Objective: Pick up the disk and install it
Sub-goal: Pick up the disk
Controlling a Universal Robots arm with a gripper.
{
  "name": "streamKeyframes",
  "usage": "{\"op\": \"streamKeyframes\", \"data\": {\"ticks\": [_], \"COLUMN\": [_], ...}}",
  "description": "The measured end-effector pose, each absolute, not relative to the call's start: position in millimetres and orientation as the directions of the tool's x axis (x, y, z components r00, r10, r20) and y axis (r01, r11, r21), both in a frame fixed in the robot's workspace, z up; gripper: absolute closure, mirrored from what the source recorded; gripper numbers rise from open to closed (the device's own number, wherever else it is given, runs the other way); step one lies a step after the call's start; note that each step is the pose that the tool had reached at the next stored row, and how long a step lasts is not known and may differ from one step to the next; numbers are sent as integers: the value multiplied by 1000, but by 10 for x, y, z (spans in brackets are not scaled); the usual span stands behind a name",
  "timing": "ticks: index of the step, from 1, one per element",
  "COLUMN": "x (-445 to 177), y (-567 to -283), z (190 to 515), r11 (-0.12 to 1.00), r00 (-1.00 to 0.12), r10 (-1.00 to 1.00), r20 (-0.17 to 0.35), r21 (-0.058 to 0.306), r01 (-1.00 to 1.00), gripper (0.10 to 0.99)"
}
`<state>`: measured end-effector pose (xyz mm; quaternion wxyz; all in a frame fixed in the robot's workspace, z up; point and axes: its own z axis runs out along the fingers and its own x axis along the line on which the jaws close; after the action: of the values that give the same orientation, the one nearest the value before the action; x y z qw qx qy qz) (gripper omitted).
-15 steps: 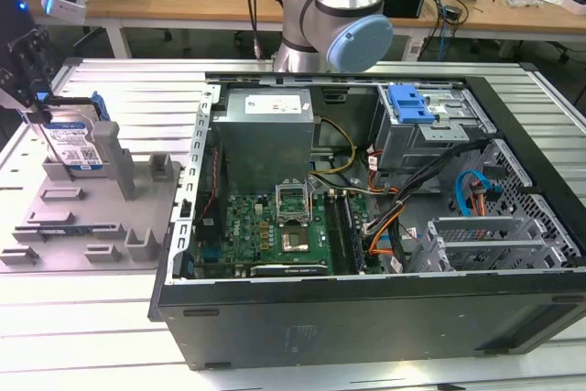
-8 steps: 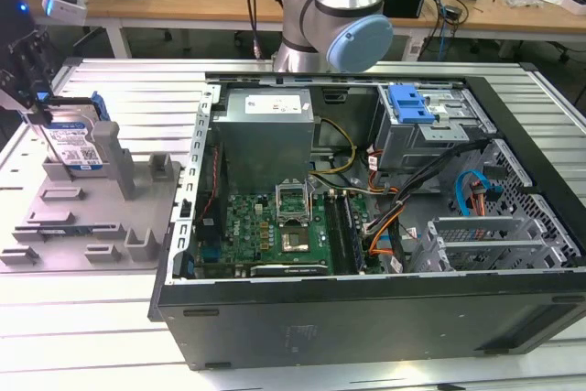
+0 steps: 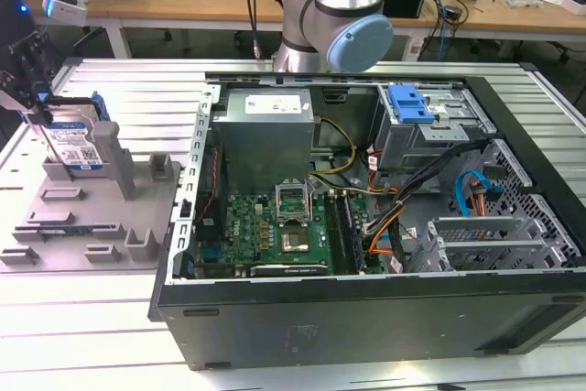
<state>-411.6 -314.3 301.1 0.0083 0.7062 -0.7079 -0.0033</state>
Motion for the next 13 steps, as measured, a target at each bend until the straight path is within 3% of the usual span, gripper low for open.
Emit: {"op": "streamKeyframes", "data": {"ticks": [13], "x": [-4117], "y": [-3143], "z": [3039], "r11": [2], "r00": [-2], "r10": [-1000], "r20": [7], "r21": [16], "r01": [-1000], "gripper": [722]}}
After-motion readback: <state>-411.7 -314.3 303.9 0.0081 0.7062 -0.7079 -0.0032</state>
